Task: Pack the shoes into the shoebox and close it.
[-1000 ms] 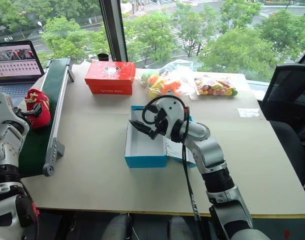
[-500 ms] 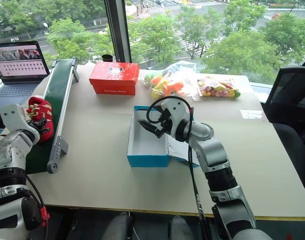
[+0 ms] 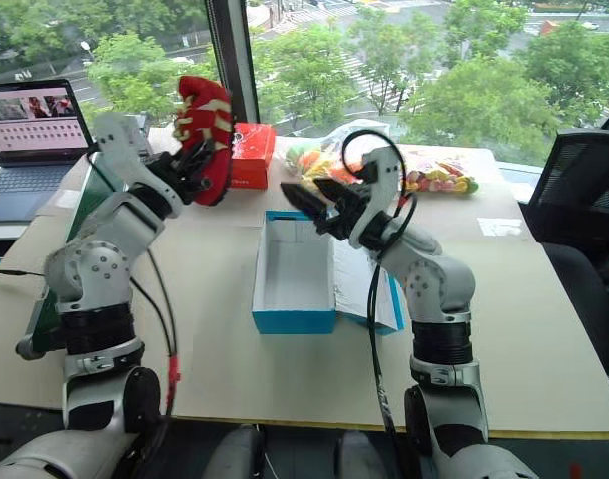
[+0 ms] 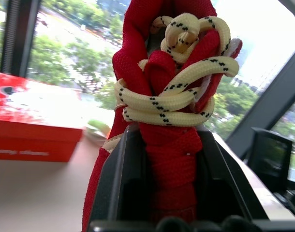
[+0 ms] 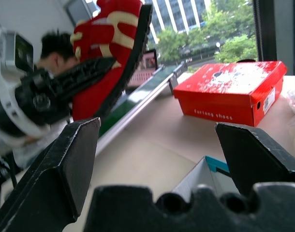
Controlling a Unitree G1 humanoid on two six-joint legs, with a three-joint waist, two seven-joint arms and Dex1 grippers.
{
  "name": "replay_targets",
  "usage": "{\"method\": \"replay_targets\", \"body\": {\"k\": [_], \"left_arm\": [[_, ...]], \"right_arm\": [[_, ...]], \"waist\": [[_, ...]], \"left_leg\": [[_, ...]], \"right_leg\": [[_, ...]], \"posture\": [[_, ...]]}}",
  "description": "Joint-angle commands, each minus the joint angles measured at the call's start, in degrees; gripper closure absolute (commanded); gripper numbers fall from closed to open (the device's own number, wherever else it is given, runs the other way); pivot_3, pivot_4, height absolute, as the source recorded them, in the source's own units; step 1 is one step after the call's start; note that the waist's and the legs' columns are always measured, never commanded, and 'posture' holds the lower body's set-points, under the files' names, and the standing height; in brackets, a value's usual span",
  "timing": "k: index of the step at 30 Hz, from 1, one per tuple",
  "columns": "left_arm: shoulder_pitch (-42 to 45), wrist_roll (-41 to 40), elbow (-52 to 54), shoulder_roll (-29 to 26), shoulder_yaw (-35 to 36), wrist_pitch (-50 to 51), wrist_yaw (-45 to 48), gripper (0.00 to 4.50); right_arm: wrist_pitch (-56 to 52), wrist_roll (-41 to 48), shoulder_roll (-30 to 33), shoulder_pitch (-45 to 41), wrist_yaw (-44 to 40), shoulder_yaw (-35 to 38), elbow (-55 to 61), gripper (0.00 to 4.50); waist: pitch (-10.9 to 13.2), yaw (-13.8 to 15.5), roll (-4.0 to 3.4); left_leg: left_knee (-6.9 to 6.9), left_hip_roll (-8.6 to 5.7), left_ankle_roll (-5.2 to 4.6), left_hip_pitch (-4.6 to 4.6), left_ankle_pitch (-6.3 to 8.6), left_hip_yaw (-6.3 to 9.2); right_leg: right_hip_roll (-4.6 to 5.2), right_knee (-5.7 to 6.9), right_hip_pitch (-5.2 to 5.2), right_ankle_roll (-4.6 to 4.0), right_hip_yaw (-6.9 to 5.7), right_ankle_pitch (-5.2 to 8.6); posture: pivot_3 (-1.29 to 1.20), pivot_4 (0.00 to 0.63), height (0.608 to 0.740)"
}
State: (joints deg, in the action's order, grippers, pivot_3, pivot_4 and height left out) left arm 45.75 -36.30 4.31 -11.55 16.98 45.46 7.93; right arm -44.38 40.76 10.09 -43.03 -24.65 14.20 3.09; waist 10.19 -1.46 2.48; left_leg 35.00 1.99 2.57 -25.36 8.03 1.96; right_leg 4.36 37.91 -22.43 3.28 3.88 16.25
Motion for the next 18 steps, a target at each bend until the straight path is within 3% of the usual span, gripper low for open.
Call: {"method": "replay_targets", "body": {"k": [1, 18], "left_arm": [[2.25, -1.2, 3.15, 3.3, -2.67, 0.79, -2.11, 3.52], [4.31, -3.37, 7.14, 14.38, -10.61, 2.58, -4.86, 3.52]], "right_arm": [[-1.19, 5.4, 1.28, -2.8, 3.55, 5.81, 1.15, 0.0], [-6.2, 18.59, -2.63, -2.35, 14.87, 7.11, 4.52, 0.0]], "waist": [[0.0, -0.16, 0.0], [0.03, -0.86, -0.04]], "left_leg": [[0.01, 0.0, 0.0, -0.01, 0.0, 0.0], [0.04, -0.03, -0.01, -0.11, -0.01, -0.01]], "right_leg": [[0.0, -0.01, -0.01, 0.0, 0.01, 0.0], [-0.01, -0.19, 0.01, 0.01, 0.05, 0.01]], "posture": [[0.0, 0.15, 0.739], [0.0, 0.15, 0.739]]}}
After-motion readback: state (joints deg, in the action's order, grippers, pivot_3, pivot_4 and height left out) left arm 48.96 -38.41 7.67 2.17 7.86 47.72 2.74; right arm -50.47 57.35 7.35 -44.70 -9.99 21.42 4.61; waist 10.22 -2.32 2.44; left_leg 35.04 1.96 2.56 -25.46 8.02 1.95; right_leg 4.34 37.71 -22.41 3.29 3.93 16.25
